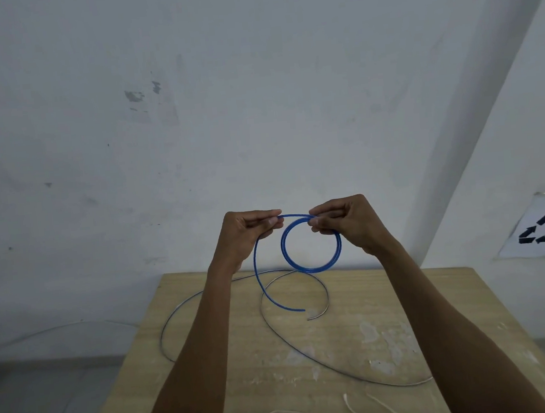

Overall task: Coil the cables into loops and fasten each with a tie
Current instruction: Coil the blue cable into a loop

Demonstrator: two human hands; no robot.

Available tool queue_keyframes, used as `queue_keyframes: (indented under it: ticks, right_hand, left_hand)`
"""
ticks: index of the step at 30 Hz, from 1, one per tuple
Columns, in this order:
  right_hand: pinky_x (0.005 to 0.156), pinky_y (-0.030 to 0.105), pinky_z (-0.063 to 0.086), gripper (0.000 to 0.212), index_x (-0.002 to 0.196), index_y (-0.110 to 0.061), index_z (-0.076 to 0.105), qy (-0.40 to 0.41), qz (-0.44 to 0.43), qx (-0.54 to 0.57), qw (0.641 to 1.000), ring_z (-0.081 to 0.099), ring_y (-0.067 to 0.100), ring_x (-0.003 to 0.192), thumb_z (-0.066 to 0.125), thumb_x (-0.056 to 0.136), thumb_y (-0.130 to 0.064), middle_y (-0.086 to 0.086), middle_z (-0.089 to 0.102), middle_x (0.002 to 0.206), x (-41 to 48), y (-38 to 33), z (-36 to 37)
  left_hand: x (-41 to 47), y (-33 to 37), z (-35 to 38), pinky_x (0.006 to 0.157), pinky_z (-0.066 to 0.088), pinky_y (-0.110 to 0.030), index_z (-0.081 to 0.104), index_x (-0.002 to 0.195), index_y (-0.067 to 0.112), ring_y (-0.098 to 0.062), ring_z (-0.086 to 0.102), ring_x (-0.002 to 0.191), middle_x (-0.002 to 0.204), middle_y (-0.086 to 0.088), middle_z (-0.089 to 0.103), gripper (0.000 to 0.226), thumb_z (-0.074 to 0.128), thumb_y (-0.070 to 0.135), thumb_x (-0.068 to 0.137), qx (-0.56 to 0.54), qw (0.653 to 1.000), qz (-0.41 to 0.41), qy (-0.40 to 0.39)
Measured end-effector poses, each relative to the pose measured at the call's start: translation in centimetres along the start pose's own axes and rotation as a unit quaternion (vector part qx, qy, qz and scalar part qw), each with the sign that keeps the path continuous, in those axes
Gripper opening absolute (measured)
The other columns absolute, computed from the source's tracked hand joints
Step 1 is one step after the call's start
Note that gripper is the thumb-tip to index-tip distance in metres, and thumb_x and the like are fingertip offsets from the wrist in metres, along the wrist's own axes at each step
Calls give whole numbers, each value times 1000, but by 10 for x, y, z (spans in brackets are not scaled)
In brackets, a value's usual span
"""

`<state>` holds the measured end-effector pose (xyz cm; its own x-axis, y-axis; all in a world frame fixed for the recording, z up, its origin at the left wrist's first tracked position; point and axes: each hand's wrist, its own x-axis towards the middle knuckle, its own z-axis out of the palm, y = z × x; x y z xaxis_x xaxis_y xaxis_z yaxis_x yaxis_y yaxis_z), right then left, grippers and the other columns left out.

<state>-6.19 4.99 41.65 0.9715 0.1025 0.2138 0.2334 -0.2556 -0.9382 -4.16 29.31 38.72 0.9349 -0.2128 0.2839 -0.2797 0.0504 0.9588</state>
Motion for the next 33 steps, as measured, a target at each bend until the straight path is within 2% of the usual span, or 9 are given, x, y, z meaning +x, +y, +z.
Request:
queue_keyframes:
  ticks: [10, 15, 19, 22, 26, 29, 33]
  right_hand:
    - [79, 38, 64, 19, 102, 1, 77, -8, 18, 11, 1000, 78, 31, 83, 80, 83, -5, 17, 79, 87, -3, 13, -7]
    - [76, 35, 65, 19, 100, 3, 77, 7, 18, 18, 1000, 78, 32, 81, 81, 83, -4, 17, 79, 85, -2, 16, -7]
    - [76, 35, 65, 19, 100, 4, 76, 26, 14, 36, 999, 78, 32, 80, 81, 83, -3, 18, 79, 85, 0, 18, -6]
    - [76, 35, 65, 18, 99, 4, 75, 22, 12, 42, 999, 78, 32, 80, 80, 83, -3, 18, 78, 85, 0, 19, 2]
    - [75, 33, 63, 20, 100, 5, 73, 39, 36, 91, 994, 78, 33, 82, 80, 83, -2, 21, 78, 88, -1, 21, 7]
    - [79, 34, 63, 24, 106, 4, 73, 13, 57, 116, 992, 78, 33, 87, 79, 84, -4, 21, 78, 94, -4, 24, 3]
    - [88, 36, 62, 29, 114, 0, 72, -3, 80, 153, 985, 76, 36, 96, 77, 86, -5, 22, 77, 103, -9, 28, -5]
  left_hand:
    - [1, -8, -15, 89, 61, -27, 76, 113, 5, -26, 77, 99, 102, -13, 80, 22, 67, 0, 94, 4, 1000, -19, 0]
    - [-2, -12, -15, 90, 61, -34, 77, 111, 4, -27, 77, 99, 101, -13, 80, 19, 67, 1, 95, 14, 999, -36, 4]
    - [-6, -10, -2, 93, 60, -45, 71, 103, 3, -24, 76, 101, 104, -12, 79, 8, 68, 6, 97, 31, 994, -93, -45]
    - [-6, -6, 14, 93, 60, -42, 63, 109, 4, -27, 76, 101, 103, -15, 79, 20, 72, 15, 95, 9, 993, -95, -74]
    - [-5, -7, 24, 90, 62, -41, 69, 123, 7, -32, 77, 96, 101, -17, 79, 29, 72, 7, 94, -37, 996, -69, -42]
    - [-4, -13, 25, 85, 63, -38, 72, 122, 4, -32, 78, 91, 99, -18, 79, 28, 69, 2, 94, -32, 997, -56, -32]
    - [-2, -17, 24, 87, 63, -41, 71, 124, 4, -31, 77, 88, 99, -18, 79, 30, 68, 1, 94, -53, 997, -52, 6]
